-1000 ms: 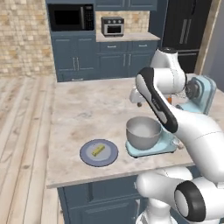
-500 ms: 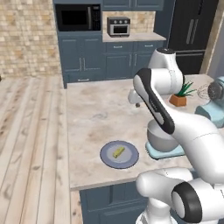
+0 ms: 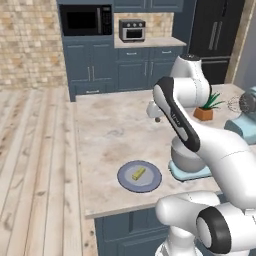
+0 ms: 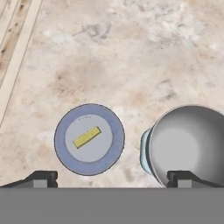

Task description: Add butter and sugar cubes to the stand mixer bowl and then turn on the stand mixer to begin making frosting.

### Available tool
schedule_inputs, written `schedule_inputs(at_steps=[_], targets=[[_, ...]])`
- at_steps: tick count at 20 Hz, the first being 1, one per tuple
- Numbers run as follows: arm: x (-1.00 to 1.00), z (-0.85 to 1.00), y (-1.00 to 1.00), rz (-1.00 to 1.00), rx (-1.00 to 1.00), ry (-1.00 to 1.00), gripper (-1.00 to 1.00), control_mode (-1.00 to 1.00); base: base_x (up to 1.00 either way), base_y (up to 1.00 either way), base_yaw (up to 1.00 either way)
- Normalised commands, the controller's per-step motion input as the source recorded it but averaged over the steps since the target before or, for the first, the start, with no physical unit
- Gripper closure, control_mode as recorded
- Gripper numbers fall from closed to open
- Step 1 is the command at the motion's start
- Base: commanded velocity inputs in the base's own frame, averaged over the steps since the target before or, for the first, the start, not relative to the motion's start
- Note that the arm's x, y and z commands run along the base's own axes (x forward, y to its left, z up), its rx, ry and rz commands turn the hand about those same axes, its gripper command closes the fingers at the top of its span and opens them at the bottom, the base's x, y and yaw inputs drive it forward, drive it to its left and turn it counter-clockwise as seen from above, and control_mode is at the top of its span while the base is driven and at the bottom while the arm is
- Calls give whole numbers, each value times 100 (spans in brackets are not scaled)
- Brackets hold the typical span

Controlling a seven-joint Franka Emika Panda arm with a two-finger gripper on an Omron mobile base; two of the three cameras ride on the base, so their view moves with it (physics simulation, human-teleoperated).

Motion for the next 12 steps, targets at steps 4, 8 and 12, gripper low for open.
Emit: schedule_inputs(at_steps=[4, 8, 12], targets=[[0, 0, 0, 0, 0, 0, -100, 100, 20, 68, 0], [0, 0, 0, 0, 0, 0, -100, 100, 66, 11, 0], [0, 0, 0, 0, 0, 0, -100, 100, 89, 0, 0]])
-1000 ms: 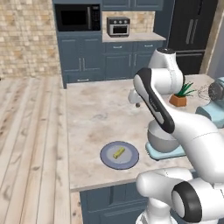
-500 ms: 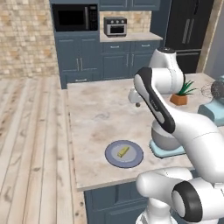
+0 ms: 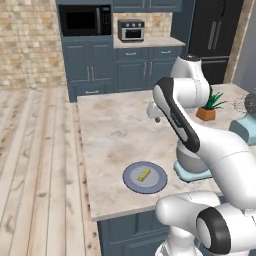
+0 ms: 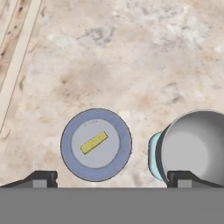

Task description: Add butter and sugar cubes to the stand mixer bowl and then turn on the stand mixer to begin making frosting.

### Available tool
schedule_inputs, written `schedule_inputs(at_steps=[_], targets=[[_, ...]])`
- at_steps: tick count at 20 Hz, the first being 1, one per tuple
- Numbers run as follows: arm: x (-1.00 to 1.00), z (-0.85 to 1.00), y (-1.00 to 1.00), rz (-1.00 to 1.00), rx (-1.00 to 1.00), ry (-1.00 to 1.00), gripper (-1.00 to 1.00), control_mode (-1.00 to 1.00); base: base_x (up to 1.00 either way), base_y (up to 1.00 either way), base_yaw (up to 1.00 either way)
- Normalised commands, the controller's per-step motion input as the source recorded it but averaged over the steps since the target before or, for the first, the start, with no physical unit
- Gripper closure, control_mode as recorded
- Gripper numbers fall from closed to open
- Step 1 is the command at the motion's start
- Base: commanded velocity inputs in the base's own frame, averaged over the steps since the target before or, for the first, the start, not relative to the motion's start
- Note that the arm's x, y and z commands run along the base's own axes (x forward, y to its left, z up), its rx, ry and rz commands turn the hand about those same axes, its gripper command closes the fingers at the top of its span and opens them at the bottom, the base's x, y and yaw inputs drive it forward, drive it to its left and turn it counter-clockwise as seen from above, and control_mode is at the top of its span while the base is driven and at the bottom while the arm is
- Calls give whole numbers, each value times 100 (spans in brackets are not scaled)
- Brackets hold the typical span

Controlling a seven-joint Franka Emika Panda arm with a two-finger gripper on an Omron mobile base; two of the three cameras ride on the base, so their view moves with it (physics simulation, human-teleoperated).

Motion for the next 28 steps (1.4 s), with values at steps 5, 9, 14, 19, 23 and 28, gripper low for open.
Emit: schedule_inputs(at_steps=[5, 9, 14, 19, 23, 28], targets=[[0, 0, 0, 0, 0, 0, -100, 100, 100, 0, 1], [0, 0, 0, 0, 0, 0, -100, 100, 100, 0, 6], [16, -13, 0, 4, 0, 0, -100, -100, 58, 0, 5], [-5, -82, 50, 2, -5, 12, -100, -100, 0, 0, 0], [-15, -91, 59, -15, -1, 18, -100, -100, 0, 0, 0], [-27, -58, 18, -40, 2, 9, -100, -100, 0, 0, 0]])
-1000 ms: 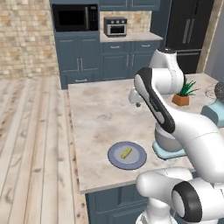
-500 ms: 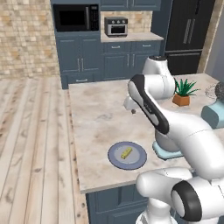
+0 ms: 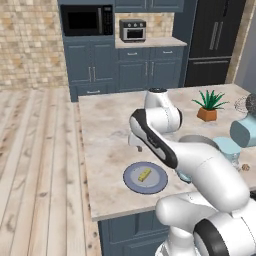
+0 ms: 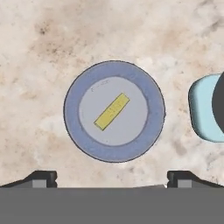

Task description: Add butter and sugar cubes to the stand mixer bowl and then turn on the stand mixer to begin making frosting.

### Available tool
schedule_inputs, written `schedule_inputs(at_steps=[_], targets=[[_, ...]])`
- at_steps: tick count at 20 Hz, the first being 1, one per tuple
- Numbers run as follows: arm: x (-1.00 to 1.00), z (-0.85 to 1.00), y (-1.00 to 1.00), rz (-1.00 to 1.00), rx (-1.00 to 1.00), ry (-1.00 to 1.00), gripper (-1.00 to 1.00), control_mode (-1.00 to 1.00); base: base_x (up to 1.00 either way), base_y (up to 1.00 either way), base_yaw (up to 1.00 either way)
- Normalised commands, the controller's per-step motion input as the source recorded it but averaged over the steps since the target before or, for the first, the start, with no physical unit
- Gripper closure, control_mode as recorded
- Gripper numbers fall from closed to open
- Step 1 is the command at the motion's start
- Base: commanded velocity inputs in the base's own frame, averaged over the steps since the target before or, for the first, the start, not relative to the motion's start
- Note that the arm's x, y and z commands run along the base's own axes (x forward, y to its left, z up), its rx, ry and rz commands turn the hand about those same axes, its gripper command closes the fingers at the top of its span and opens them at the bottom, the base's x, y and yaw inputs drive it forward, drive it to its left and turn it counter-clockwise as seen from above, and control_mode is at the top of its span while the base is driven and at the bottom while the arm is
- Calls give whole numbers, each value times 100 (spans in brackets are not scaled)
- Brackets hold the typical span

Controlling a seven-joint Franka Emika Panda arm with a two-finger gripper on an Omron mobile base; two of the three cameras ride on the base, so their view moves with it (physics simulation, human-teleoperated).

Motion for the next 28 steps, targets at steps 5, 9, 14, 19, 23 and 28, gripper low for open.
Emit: schedule_inputs(at_steps=[5, 9, 14, 19, 23, 28], targets=[[-22, -64, 2, -48, 3, 8, -100, -100, 0, 0, 0], [-13, -53, 0, -43, 2, 7, -100, -100, 0, 0, 0], [14, -39, 2, -23, 0, 7, -100, -100, 0, 0, 0], [42, -36, 2, -12, -3, 3, -100, -100, 0, 0, 0], [44, -32, 3, -5, -3, 1, -100, -100, 0, 0, 0], [25, -34, 10, -3, -3, 1, -100, -100, 0, 0, 0]])
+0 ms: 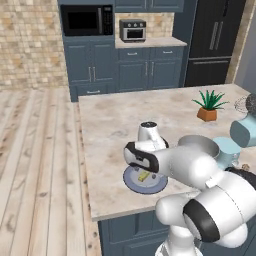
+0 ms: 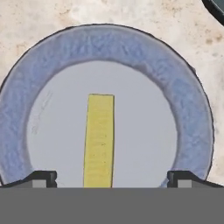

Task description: Add butter and sugar cubes to the stand mixer bowl and then turn on the stand mixer to begin making frosting.

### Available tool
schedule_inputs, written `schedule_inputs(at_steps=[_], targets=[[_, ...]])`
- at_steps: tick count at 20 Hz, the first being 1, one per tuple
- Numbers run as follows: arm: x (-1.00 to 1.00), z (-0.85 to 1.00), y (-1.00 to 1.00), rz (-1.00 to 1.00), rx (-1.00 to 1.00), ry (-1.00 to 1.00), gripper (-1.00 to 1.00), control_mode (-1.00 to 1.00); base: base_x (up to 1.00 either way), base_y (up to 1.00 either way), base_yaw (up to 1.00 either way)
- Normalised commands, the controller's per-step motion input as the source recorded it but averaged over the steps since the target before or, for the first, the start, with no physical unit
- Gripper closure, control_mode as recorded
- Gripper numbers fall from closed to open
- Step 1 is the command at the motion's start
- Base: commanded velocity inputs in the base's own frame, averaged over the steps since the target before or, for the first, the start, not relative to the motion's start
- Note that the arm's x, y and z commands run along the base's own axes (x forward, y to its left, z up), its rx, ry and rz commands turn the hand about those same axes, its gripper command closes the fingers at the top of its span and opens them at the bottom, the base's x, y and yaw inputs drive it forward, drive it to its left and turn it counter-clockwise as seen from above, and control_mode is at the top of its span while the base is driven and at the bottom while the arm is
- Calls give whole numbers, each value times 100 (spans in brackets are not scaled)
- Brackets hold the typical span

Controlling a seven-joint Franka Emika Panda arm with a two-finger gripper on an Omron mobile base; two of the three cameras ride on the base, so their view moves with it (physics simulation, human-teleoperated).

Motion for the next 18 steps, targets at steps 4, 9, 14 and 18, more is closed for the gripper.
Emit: schedule_inputs(at_steps=[4, 9, 14, 18], targets=[[15, -37, 3, -2, -1, 3, -100, -100, 0, 0, 0], [18, -38, 0, 0, 0, 2, -100, -100, 0, 0, 0], [1, -67, 0, -1, 0, 1, 100, -100, 0, 0, 0], [-10, -82, 0, -2, 0, -1, 100, -100, 0, 0, 0]])
